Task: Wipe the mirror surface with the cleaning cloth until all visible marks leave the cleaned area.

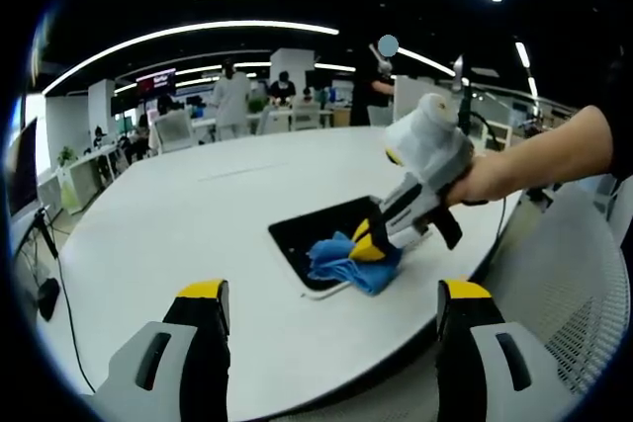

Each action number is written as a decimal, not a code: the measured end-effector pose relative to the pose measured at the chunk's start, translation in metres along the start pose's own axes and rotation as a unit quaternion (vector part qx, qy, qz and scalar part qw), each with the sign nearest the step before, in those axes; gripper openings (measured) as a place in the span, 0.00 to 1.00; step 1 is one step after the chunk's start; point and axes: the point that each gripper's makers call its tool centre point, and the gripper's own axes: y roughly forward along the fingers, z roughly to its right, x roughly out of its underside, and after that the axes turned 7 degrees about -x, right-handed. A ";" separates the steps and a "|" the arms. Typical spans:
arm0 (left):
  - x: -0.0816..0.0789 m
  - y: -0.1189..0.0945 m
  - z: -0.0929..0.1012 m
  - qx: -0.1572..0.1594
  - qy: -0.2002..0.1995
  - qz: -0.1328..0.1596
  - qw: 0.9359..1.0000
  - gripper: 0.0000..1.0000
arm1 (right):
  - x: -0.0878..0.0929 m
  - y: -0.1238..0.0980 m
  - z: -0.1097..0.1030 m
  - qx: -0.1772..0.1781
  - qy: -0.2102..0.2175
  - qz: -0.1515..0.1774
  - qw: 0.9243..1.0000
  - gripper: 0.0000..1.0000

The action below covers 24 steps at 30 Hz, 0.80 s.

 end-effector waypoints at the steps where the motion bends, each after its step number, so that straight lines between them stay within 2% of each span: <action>1: 0.000 0.000 0.000 0.000 0.000 0.000 1.000 0.86 | 0.000 0.000 0.000 0.000 0.001 0.002 1.000 0.00; 15: -0.001 0.000 -0.001 -0.003 -0.001 0.002 1.000 0.86 | 0.000 -0.001 0.001 -0.009 0.011 0.013 1.000 0.00; 24: -0.001 0.000 -0.002 -0.005 -0.002 0.003 1.000 0.86 | 0.012 -0.013 0.012 -0.002 0.022 0.012 1.000 0.00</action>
